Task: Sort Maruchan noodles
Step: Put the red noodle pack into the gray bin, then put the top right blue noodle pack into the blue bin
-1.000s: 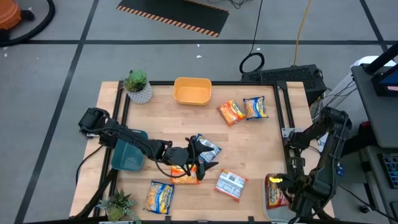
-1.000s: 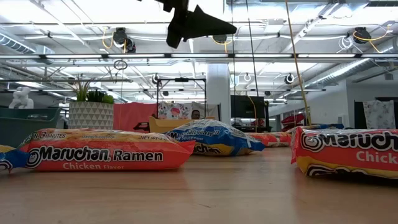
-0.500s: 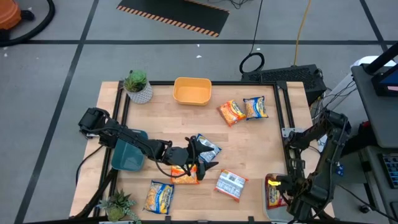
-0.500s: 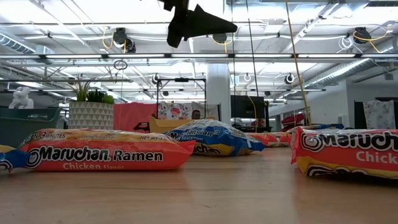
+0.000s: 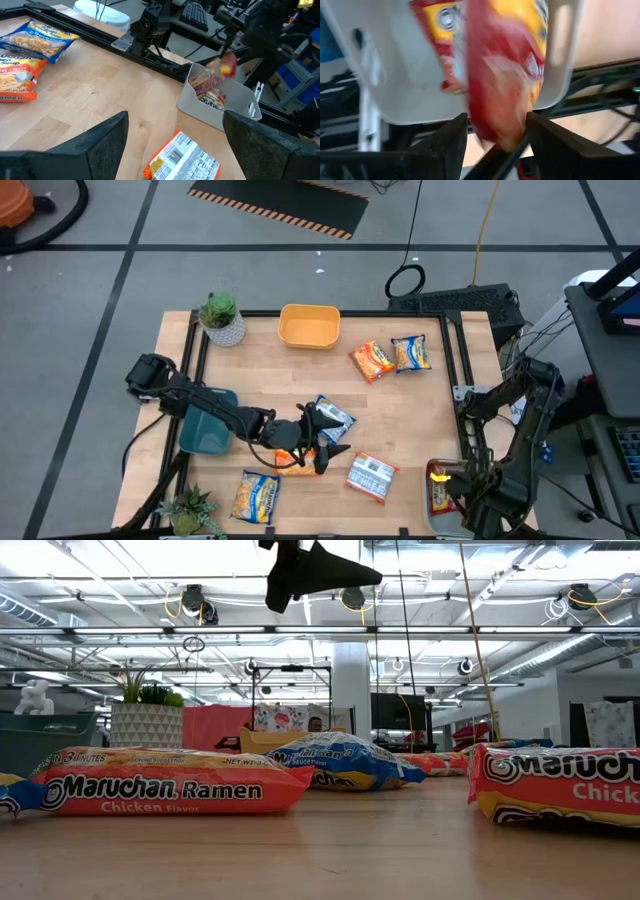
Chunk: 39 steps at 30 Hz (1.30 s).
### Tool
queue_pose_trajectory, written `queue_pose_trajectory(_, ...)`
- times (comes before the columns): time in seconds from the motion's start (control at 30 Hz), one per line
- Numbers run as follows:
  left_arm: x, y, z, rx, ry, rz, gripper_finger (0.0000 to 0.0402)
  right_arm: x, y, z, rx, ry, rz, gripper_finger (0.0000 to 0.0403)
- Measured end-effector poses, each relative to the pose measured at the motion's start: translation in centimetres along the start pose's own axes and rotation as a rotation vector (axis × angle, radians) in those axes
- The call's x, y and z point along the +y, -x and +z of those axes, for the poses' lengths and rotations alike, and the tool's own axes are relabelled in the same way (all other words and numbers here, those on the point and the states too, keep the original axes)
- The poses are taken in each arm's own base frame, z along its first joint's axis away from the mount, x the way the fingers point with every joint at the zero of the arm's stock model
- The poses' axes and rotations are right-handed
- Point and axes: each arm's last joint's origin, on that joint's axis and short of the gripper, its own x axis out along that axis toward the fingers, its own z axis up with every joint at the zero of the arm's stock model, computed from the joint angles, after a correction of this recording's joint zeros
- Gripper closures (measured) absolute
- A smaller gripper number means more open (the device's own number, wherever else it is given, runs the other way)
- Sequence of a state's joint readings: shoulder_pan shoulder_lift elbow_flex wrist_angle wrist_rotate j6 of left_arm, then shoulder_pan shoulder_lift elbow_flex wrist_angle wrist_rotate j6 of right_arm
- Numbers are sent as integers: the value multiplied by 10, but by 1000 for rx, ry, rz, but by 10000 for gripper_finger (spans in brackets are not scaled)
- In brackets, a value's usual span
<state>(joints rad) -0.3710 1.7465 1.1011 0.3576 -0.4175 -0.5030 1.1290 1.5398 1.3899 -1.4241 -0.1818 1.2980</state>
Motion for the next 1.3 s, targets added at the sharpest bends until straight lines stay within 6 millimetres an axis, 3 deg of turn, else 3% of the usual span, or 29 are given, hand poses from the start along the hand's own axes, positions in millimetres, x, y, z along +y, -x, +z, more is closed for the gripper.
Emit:
queue_pose_trajectory(0.37, -8, 3, -3, -3, 23, -27, 73, 22, 3, 4, -3, 19, 240, 223)
queue_pose_trajectory(0.53, -10, 5, -4, -1, 21, -34, 73, 24, 3, 5, -13, 13, 253, 223)
queue_pose_trajectory(0.73, -10, 4, -4, -1, 22, -33, 73, 20, 5, 16, -150, 58, 221, 223)
queue_pose_trajectory(0.97, -9, 4, -3, 0, 78, -31, 73, 2, 6, 29, -193, 69, 67, 223)
queue_pose_trajectory(1.3, -8, 3, -5, 43, 14, -63, 73, -44, 23, 47, -256, 87, -168, 223)
